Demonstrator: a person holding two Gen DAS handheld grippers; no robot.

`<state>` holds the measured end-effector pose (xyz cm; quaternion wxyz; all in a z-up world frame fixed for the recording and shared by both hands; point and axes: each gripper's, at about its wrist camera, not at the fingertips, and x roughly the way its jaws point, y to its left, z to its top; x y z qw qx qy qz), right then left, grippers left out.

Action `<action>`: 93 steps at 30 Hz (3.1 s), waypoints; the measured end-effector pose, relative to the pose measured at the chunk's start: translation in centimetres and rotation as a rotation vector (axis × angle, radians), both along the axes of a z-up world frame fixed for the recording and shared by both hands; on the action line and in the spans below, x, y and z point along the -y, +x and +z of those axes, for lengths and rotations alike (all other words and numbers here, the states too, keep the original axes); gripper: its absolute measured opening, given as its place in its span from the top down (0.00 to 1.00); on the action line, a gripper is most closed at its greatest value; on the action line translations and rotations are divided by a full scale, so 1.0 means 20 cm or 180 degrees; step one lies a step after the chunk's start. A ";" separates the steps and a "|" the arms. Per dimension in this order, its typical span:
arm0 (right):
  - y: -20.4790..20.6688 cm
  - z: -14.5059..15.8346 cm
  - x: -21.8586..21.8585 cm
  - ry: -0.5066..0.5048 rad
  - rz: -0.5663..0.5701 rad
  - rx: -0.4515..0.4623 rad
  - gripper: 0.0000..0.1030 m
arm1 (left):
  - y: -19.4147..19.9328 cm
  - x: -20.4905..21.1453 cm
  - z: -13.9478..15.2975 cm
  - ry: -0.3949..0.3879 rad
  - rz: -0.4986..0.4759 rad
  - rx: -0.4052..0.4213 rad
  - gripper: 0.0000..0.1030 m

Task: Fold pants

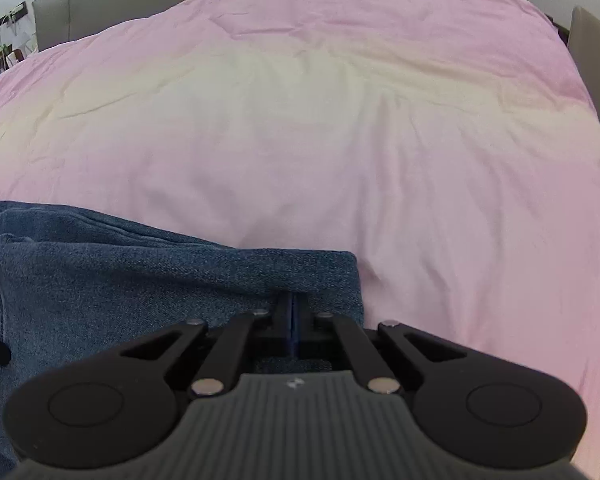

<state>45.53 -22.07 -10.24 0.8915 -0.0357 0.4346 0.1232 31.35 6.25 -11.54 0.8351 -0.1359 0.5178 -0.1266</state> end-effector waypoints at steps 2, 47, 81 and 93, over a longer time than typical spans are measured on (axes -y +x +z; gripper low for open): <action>-0.10 0.06 0.02 0.0049 0.0092 0.0041 0.97 | -0.04 0.01 0.06 0.0101 -0.0027 0.0093 0.73; -0.68 0.06 -0.06 -0.0433 0.0642 0.0047 0.74 | -0.18 -0.13 0.30 0.0462 0.0746 0.0585 0.73; -0.33 0.00 -1.21 -0.0959 0.1985 -0.0454 0.70 | -0.52 -1.27 -0.19 -0.1135 0.2967 0.0335 0.17; -0.32 -0.05 -1.26 -0.1045 0.1990 -0.0541 0.69 | -0.55 -1.18 -0.05 -0.0868 0.2802 0.0729 0.53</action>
